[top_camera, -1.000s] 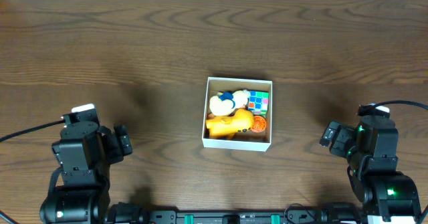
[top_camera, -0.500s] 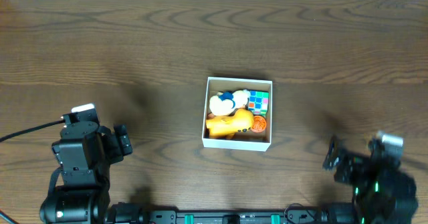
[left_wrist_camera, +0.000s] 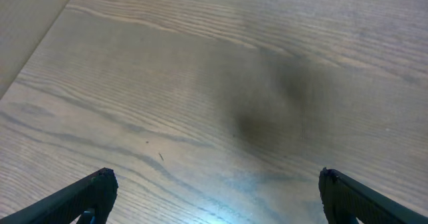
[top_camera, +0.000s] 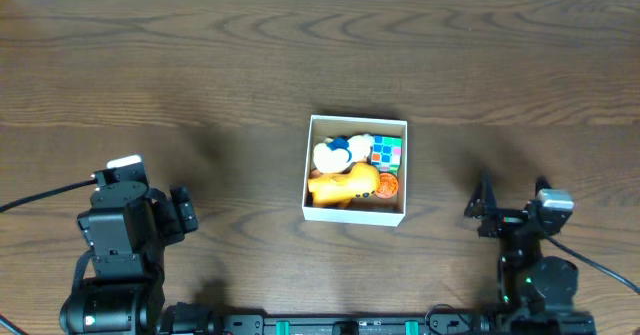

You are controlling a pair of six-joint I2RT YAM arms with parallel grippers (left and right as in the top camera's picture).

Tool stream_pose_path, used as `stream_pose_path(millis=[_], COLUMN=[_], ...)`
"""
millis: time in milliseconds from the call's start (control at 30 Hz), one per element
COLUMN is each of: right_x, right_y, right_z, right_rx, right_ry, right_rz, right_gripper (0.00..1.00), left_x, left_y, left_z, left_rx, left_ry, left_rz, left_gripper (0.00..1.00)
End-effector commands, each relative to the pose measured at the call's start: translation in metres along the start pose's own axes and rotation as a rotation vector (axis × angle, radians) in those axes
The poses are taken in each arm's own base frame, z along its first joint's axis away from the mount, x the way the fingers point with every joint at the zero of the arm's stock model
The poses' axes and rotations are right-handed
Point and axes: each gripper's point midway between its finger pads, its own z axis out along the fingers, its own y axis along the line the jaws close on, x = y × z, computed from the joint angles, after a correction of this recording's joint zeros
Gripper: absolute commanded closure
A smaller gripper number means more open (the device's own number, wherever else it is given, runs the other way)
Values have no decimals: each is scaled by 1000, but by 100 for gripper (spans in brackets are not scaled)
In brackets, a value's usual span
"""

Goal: Pack container

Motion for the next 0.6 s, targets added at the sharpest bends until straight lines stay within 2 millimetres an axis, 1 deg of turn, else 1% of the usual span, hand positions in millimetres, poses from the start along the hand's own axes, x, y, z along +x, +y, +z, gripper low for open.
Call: stream_pose_path(millis=[0, 133, 200, 267, 367, 567], right_x=[19, 21, 26, 35, 36, 36], right_y=[-2, 4, 7, 10, 19, 18], right_z=[7, 7, 7, 6, 5, 5], right_rx=[-9, -29, -51, -72, -121, -117], right_ry=[-17, -14, 4, 36, 34, 34], right_rz=[-110, -332, -408, -399, -386, -388], right_gripper=[1, 1, 1, 1, 1, 1], left_x=[1, 1, 1, 1, 1, 1], left_y=[2, 2, 2, 2, 2, 2], left_z=[1, 1, 1, 1, 1, 1], left_rx=[-15, -15, -15, -15, -15, -15], left_ry=[3, 3, 3, 3, 3, 3], left_rz=[-7, -7, -7, -7, -7, -7], left_gripper=[2, 2, 2, 2, 2, 2])
